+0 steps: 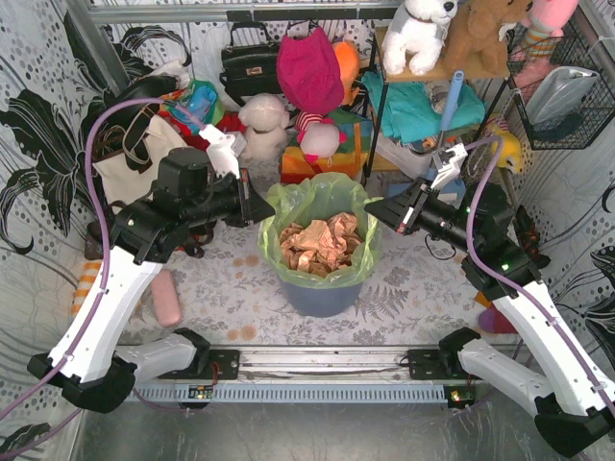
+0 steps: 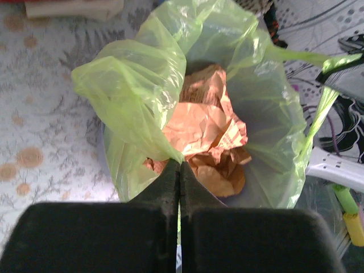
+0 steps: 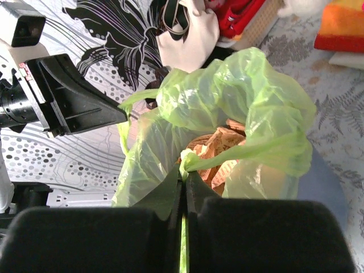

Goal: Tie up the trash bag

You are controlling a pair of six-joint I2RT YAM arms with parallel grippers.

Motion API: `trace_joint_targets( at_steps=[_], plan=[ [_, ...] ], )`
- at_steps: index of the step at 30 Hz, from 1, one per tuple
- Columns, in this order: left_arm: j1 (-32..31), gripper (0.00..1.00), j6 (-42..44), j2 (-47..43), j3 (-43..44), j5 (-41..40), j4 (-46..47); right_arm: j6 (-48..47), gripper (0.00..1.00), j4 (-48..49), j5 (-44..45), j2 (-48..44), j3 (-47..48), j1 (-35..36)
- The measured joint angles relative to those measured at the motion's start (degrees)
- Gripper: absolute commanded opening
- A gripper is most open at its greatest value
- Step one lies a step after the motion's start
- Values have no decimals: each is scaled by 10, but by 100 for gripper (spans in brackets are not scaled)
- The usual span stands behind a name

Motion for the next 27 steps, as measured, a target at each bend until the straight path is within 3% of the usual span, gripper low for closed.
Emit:
trace_joint_targets(
  at_steps=[6, 15, 27],
  plan=[
    [0, 0, -7, 17, 23, 3, 66, -10, 0, 15, 9, 12, 26, 0],
    [0, 0, -30, -2, -121, 23, 138, -17, 0, 33, 39, -38, -95, 0],
    [0, 0, -65, 3, -120, 91, 208, 8, 0, 93, 14, -37, -98, 0]
  ],
)
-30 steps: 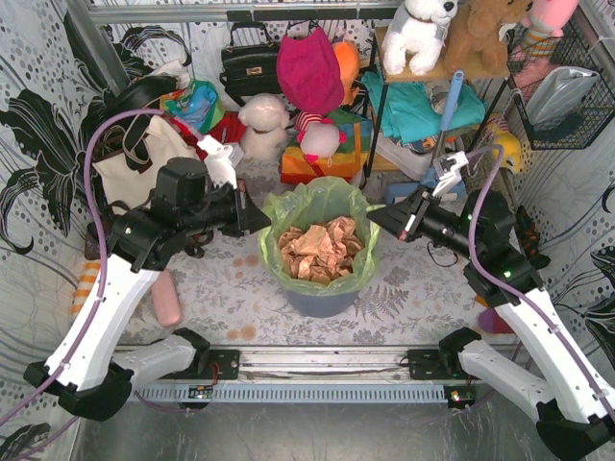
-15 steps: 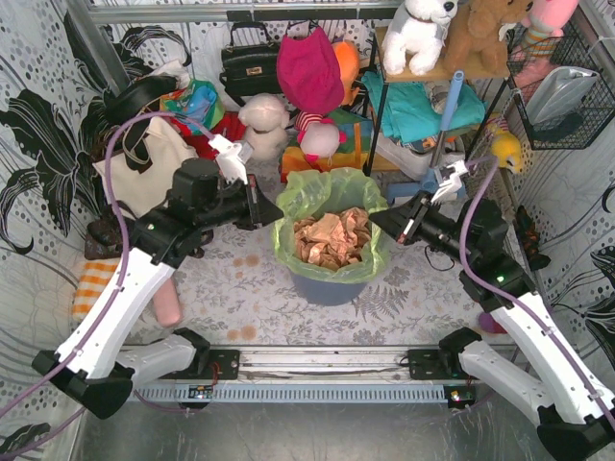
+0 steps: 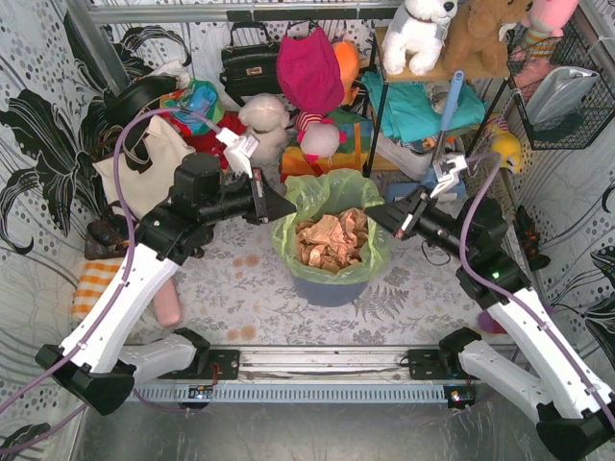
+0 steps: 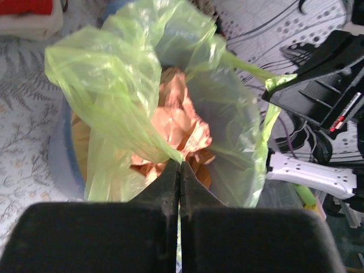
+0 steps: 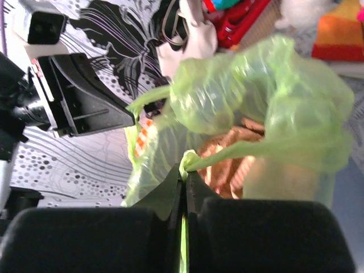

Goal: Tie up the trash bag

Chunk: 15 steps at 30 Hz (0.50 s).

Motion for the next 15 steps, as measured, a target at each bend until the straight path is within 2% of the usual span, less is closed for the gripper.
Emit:
trace_joint_targets(
  at_steps=[7, 15],
  plan=[
    [0, 0, -42, -24, 20, 4, 92, 21, 0, 70, -9, 61, 83, -1],
    [2, 0, -64, -60, -31, 6, 134, 25, 0, 64, 10, 1, 37, -1]
  ],
)
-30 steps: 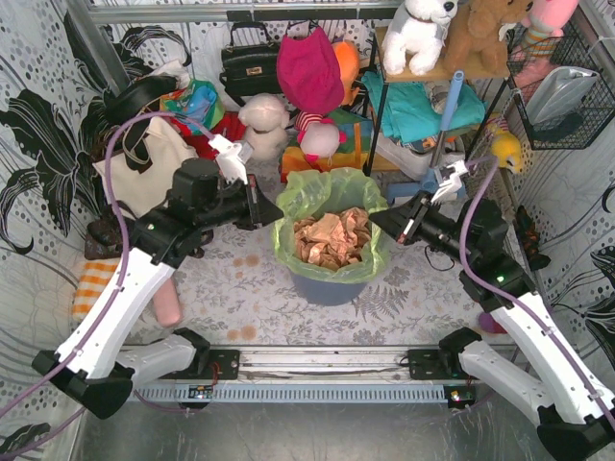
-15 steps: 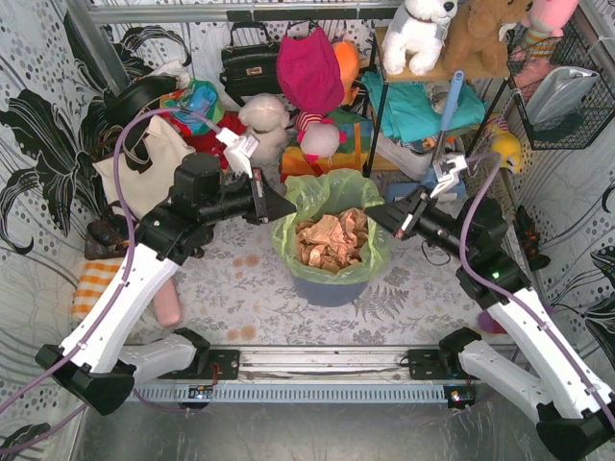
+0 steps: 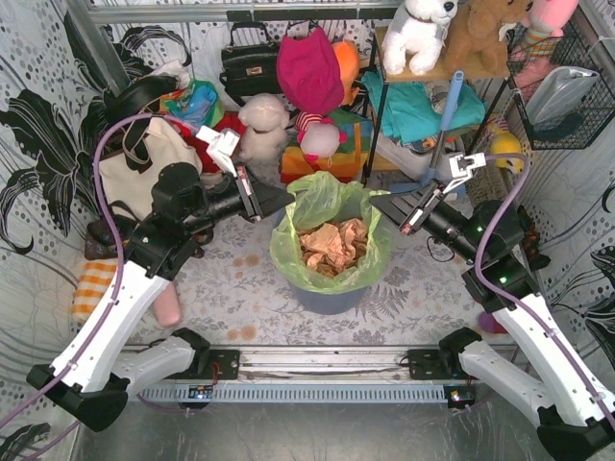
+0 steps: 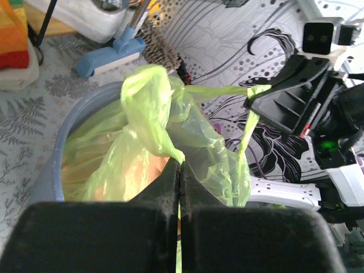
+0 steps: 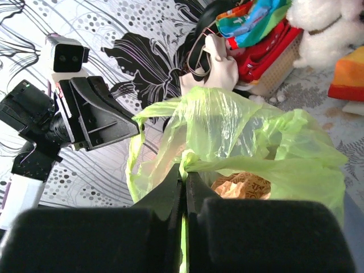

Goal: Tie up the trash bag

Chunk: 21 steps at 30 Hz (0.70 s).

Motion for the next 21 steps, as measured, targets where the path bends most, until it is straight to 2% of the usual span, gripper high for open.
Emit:
trace_joint_targets(
  at_steps=[6, 11, 14, 21],
  plan=[
    [10, 0, -4, 9, 9, -29, -7, 0, 0, -4, 12, 36, 13, 0],
    [13, 0, 10, 23, 105, -66, -3, -6, 0, 9, 16, 118, 106, 0],
    [13, 0, 14, 14, 132, -76, 23, -16, 0, 16, 14, 145, 164, 0],
    [13, 0, 21, -27, 123, -113, 61, -31, 0, 53, 17, 135, 203, 0]
  ],
)
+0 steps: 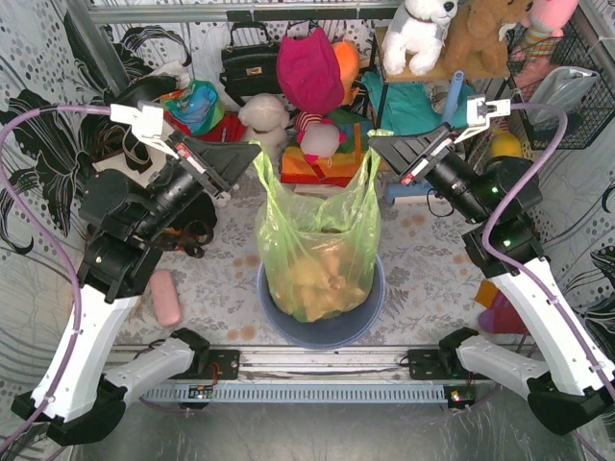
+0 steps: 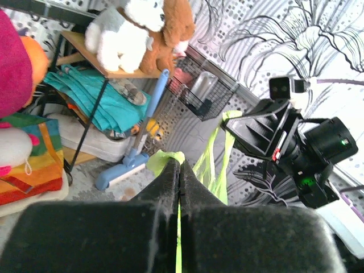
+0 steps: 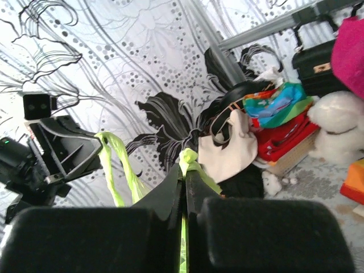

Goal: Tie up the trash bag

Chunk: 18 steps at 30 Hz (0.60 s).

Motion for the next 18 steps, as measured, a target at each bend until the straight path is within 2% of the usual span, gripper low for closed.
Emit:
trace_joint_targets(
  at_steps=[5, 10, 14, 18],
  plan=[
    [0, 0, 5, 7, -15, -36, 13, -17, 0, -1, 42, 3, -23, 0],
    [6, 0, 18, 66, -18, -56, 21, -40, 0, -16, 77, 51, -34, 0],
    [23, 0, 27, 118, -15, -57, 16, -58, 0, -28, 88, 78, -31, 0],
    [34, 0, 30, 130, -9, -52, 19, -65, 0, -30, 88, 86, -10, 0]
  ],
)
